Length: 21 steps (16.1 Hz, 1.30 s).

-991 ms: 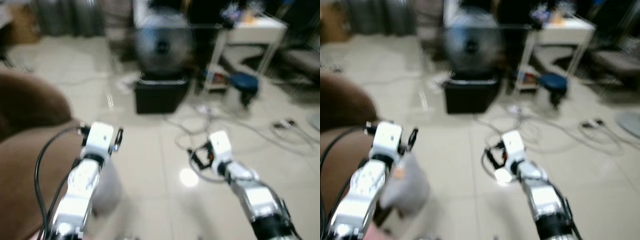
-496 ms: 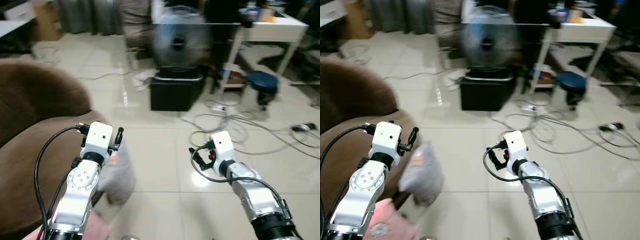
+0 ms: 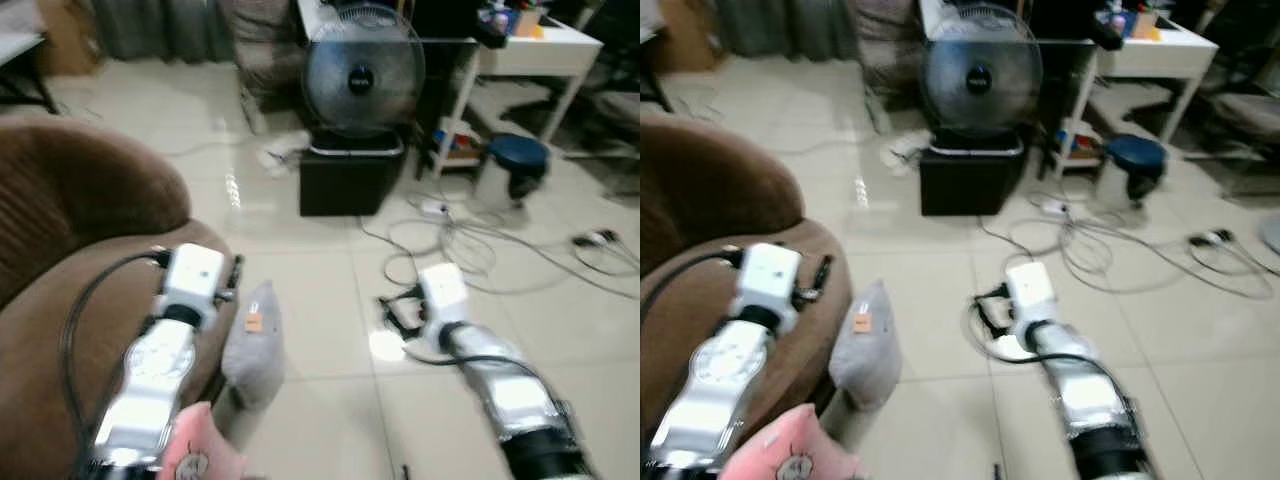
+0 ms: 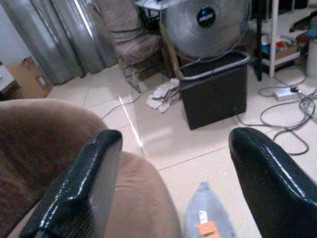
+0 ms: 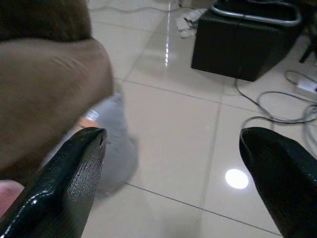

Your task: Move the pillow to the sofa from floor

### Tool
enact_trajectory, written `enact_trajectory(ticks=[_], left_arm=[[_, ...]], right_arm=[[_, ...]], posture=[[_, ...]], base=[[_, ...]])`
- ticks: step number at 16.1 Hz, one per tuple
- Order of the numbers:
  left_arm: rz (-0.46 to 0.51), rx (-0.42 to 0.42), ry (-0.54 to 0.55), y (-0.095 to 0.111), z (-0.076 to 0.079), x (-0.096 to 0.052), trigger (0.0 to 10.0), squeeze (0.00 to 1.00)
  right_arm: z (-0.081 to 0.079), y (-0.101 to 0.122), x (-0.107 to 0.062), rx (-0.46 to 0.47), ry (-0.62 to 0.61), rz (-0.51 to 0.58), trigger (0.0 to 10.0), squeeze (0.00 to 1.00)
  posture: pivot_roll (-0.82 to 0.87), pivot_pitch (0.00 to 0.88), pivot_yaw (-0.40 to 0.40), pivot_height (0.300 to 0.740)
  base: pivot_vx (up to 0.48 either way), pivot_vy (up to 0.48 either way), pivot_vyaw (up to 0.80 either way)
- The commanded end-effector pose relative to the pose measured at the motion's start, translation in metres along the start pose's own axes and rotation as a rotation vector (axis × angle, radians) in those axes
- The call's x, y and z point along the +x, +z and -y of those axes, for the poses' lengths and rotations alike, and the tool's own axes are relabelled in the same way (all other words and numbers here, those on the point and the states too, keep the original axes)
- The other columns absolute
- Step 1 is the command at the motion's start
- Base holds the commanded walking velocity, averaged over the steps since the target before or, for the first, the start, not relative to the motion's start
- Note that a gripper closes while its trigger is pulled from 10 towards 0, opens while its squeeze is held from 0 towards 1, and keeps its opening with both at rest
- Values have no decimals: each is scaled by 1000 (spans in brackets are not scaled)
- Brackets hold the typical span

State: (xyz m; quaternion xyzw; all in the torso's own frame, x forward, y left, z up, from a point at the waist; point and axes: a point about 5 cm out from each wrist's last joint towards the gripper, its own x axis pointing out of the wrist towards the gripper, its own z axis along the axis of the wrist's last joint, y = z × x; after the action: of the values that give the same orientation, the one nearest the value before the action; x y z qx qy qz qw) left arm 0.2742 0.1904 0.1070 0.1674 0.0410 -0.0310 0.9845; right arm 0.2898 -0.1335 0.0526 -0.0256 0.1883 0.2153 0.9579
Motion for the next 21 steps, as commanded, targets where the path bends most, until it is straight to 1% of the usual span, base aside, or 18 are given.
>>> enact_trajectory(ticks=[1,2,3,4,9,15,19,21], left_arm=[[18,-6,-27,5,6,1,10000,0],[20,-7,-28,5,6,1,10000,0],[42,21,-50,7,9,1,10000,0],[46,24,-58,8,10,1,10000,0],[45,35,-63,7,11,-1,10000,0],[31,6,-43,4,6,-1,10000,0],[19,14,-47,2,7,1,10000,0],[18,12,-49,2,7,2,10000,0]], right_arm=[[11,2,-4,-8,-29,1,10000,0],[10,2,-4,-9,-28,2,10000,0],[10,1,-4,-12,-27,2,10000,0],[10,1,-4,-11,-27,2,10000,0],[10,-1,-6,-13,-30,-4,10000,0],[10,-1,-6,-9,-38,-6,10000,0],[14,-5,-6,-3,-71,-18,10000,0],[15,-4,-6,4,-83,-14,10000,0]], posture=[[100,0,-16,740],[100,0,-15,740],[100,0,-15,740],[100,0,-15,740],[101,0,-12,740],[104,0,-15,740],[106,0,-17,740],[106,0,-17,740]], base=[[0,480,-494],[0,480,0],[0,0,0],[0,0,0],[0,-406,0],[0,0,0],[0,0,0],[-279,0,0]])
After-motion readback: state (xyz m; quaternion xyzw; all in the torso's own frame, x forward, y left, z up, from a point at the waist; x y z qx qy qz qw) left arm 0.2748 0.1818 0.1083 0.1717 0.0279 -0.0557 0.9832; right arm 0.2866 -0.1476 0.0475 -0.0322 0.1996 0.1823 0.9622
